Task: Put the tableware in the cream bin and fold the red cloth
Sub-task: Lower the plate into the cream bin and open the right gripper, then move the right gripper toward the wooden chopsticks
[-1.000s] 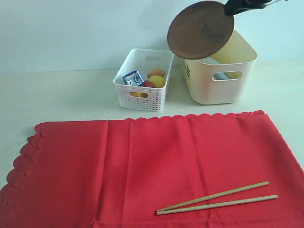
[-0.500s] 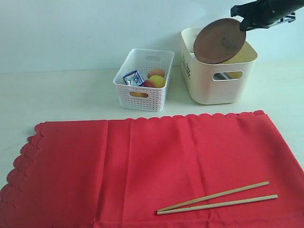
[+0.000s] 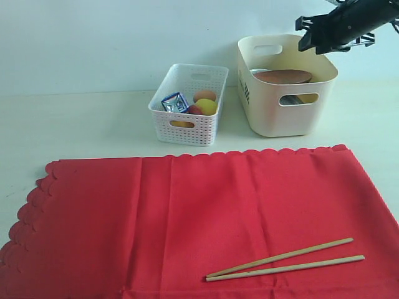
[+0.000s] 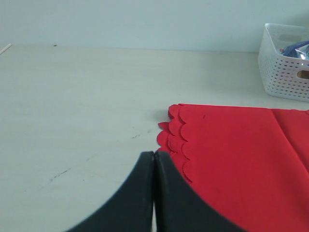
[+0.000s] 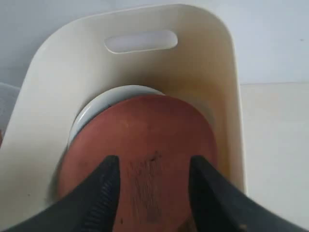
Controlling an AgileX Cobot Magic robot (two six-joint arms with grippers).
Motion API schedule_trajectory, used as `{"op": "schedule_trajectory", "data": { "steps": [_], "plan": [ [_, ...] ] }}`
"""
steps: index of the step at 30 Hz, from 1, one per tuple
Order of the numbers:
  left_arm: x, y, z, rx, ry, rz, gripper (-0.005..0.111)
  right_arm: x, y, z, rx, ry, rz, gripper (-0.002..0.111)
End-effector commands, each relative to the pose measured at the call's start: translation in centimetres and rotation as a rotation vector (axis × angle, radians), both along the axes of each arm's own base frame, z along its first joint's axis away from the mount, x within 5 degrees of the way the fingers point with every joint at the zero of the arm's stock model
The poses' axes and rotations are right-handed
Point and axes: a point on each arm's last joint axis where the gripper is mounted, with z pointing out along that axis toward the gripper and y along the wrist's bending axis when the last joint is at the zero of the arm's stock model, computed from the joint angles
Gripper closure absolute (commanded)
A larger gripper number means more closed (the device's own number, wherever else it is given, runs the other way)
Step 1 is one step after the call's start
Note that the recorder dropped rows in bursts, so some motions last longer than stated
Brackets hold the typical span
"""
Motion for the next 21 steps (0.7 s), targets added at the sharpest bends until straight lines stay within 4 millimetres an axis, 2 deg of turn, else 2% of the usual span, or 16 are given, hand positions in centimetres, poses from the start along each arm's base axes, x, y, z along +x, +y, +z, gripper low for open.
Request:
{"op": "schedule_trajectory", "data": {
  "steps": [1,7,12,16,21],
  "plan": [
    [0.0,0.0,0.1,-0.002,-0.016,0.004,0.107,-1.4,-0.7,3.8,-0.033,-0.011,0.005,0.062],
    [0.0,0.0,0.1,-0.002,-0.016,0.004,0.107,-3.9,-0.3,7.5,-0.054,0.029,0.066,0.063],
    [0.0,0.0,0.1,-0.002,-0.016,0.004,0.107,-6.2,0.0,10.2,-0.059,0.060,0.109,0.069],
    [0.0,0.0,0.1,-0.002,-0.016,0.004,0.107,-8.3,0.1,11.6,-0.066,0.063,0.121,0.071],
    [0.0,0.0,0.1,-0.002,-0.016,0.004,0.107,-11.4,0.3,12.3,-0.082,0.046,0.125,0.071]
  ]
}}
